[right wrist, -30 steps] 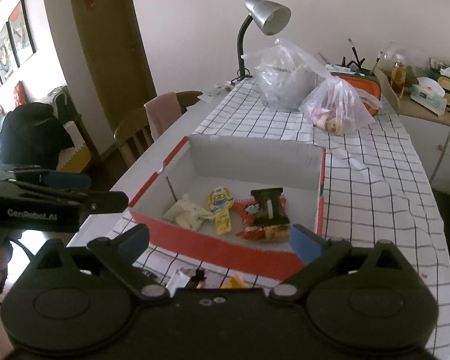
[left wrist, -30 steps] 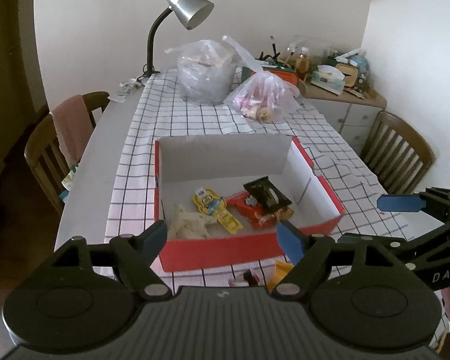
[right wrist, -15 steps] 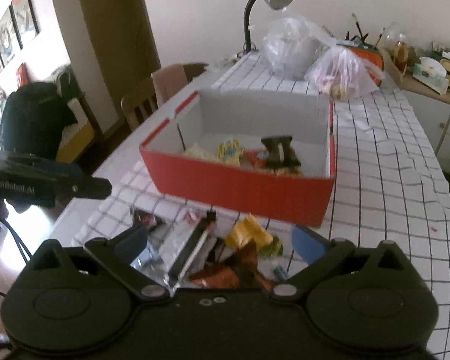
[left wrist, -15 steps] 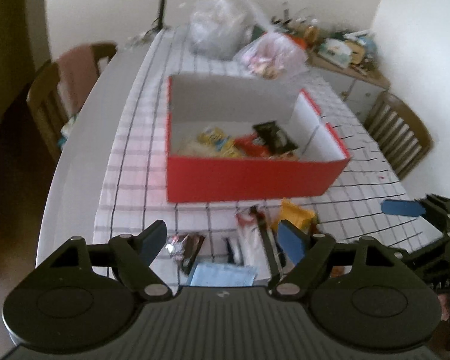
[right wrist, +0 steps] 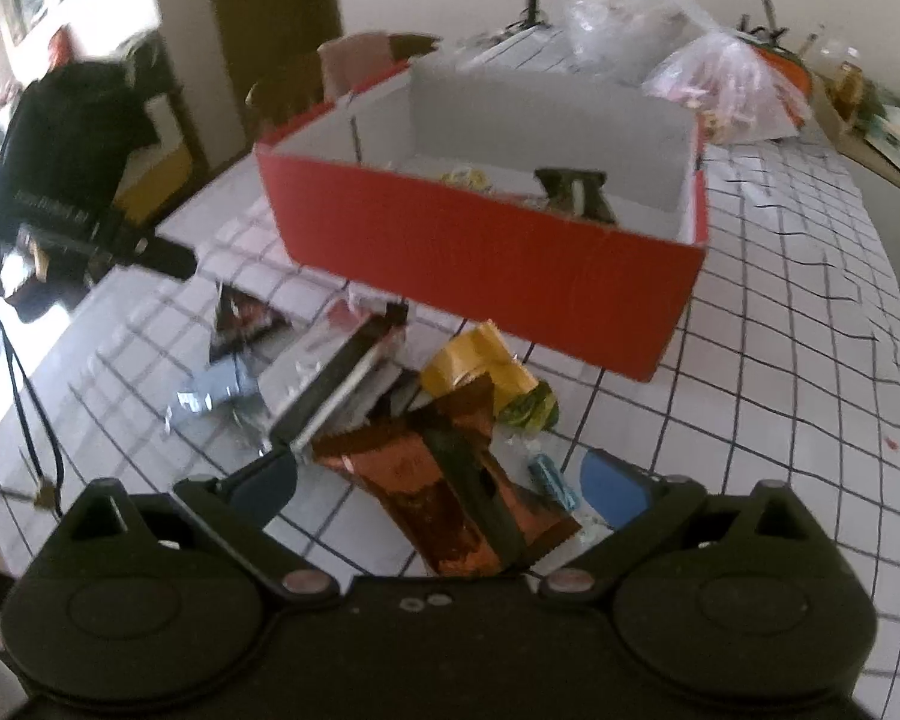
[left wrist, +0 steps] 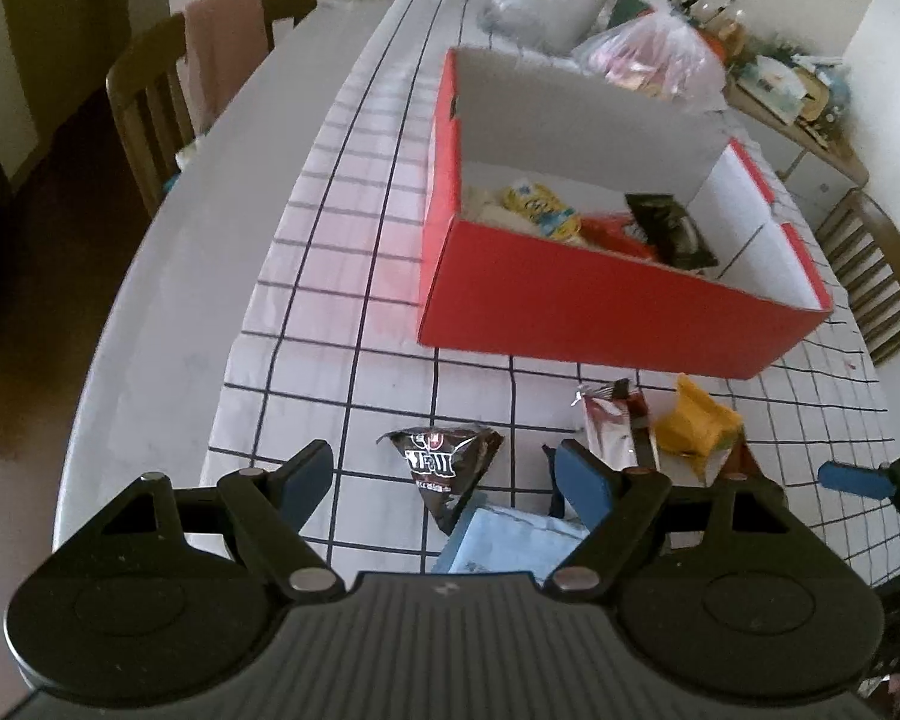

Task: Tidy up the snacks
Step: 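Move both grippers back toward the remaining snack pile, then grasp the black triangular pouch with the left gripper while the right grasps the copper-brown bag, then carry the black pouch and copper bag with both grippers over the red box, then open both grippers to drop the pouch and bag into the box, then move both grippers back toward the remaining snacks beside the box, then grasp the light blue packet with the left gripper while the right grasps the blue candy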

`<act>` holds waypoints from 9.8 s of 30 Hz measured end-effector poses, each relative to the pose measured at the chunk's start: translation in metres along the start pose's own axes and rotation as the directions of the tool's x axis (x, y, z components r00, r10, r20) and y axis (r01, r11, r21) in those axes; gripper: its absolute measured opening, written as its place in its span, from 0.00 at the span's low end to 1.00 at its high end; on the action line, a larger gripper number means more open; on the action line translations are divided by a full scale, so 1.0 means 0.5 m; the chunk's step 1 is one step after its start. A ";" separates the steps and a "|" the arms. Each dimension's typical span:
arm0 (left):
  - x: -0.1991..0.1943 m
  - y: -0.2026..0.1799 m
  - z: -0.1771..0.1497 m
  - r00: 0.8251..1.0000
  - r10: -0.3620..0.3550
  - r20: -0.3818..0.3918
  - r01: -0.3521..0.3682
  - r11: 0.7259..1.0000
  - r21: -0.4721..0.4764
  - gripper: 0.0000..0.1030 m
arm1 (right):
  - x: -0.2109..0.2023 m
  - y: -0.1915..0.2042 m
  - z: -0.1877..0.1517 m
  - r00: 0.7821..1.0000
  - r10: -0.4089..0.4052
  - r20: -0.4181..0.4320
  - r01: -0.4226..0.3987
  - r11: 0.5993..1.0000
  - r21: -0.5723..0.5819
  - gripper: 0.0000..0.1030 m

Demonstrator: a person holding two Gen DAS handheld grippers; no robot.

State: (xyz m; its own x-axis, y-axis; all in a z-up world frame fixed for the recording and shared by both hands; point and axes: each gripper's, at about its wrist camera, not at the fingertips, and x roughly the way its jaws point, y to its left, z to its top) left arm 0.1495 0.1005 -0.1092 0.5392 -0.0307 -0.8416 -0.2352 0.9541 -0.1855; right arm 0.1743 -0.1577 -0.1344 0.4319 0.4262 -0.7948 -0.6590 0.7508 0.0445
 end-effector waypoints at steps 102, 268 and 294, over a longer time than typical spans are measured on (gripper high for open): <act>-0.028 -0.144 0.241 0.988 -0.029 0.152 0.002 0.985 0.171 0.29 | 0.006 -0.121 0.309 0.978 -0.174 0.115 0.141 0.957 0.254 0.45; 0.064 -0.065 -0.073 0.982 -0.102 -0.157 0.165 0.871 0.462 0.76 | 0.095 -0.097 -0.002 0.994 -0.056 -0.099 0.052 0.998 -0.036 0.37; 0.092 -0.086 -0.104 0.979 -0.094 -0.183 0.161 0.904 0.397 0.35 | 0.090 -0.061 -0.015 0.996 -0.054 -0.069 0.058 0.997 0.054 0.11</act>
State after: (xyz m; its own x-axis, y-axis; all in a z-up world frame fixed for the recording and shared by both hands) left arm 0.1424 0.0425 -0.1660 0.4013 -0.1742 -0.8992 0.1955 0.9754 -0.1017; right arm 0.2091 -0.1652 -0.1764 0.4236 0.3492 -0.8358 -0.5986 0.8005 0.0311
